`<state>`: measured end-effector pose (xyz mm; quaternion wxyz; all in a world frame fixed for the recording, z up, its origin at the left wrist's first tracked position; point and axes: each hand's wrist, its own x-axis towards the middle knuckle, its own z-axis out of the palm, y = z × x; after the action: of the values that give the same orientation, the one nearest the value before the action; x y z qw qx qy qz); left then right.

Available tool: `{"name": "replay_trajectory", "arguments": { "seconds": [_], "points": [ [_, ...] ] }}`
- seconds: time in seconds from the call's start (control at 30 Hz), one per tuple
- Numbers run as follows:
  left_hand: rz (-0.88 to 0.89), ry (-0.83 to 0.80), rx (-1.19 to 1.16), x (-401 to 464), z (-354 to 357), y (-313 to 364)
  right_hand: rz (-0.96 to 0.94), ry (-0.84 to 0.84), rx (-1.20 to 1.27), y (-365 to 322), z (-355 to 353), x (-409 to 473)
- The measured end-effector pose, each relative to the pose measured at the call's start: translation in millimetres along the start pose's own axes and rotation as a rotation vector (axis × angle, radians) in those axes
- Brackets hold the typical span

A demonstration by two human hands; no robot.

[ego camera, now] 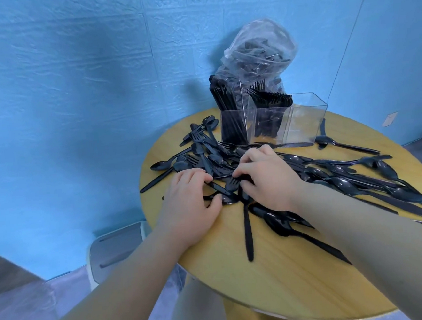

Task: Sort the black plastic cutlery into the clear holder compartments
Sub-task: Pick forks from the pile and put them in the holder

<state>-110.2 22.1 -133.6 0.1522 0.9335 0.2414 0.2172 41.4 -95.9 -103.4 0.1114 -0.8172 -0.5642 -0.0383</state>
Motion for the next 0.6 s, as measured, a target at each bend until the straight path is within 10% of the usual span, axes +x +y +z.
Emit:
{"name": "replay_trajectory", "arguments": {
  "seconds": [0.6],
  "points": [
    [0.017,-0.037,0.012,0.1,-2.4,3.0,-0.073,0.001,0.048,-1.8,0.3,-2.1]
  ]
}}
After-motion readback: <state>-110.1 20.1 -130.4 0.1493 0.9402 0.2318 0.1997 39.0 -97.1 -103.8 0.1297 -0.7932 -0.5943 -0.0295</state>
